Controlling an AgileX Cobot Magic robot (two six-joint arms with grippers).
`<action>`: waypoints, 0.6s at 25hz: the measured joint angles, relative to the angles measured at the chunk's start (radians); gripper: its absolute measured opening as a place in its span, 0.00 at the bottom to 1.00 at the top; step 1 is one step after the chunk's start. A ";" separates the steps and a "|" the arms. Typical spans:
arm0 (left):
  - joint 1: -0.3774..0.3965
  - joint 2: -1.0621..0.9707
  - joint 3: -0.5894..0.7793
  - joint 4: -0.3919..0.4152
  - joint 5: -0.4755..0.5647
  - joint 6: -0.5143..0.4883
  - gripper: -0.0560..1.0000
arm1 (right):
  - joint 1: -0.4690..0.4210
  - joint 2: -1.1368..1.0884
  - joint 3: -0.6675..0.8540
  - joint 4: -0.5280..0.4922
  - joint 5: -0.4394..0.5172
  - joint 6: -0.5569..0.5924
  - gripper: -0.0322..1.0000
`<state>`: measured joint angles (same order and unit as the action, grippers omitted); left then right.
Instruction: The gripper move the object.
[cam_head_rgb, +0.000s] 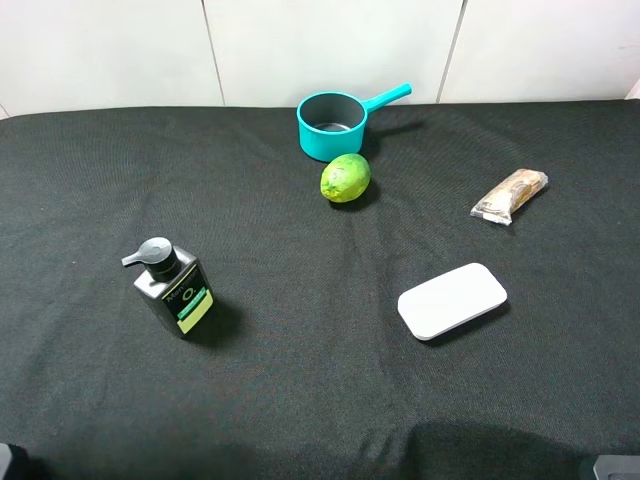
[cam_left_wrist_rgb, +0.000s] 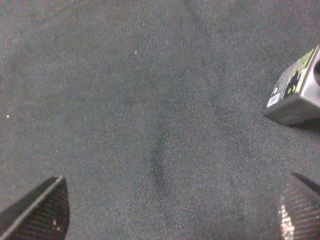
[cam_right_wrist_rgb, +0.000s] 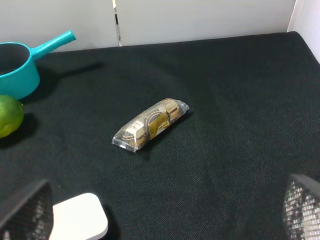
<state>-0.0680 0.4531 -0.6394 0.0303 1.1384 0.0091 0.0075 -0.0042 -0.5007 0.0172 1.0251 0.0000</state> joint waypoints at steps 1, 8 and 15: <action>0.000 -0.034 0.020 0.000 0.000 0.000 0.83 | 0.000 0.000 0.000 0.000 0.000 0.000 0.70; 0.000 -0.212 0.118 0.000 -0.005 0.000 0.83 | 0.000 0.000 0.000 0.000 0.000 0.000 0.70; 0.007 -0.319 0.121 0.000 -0.013 0.000 0.83 | 0.000 0.000 0.000 0.000 0.000 0.000 0.70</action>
<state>-0.0609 0.1343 -0.5181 0.0305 1.1257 0.0091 0.0075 -0.0042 -0.5007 0.0172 1.0251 0.0000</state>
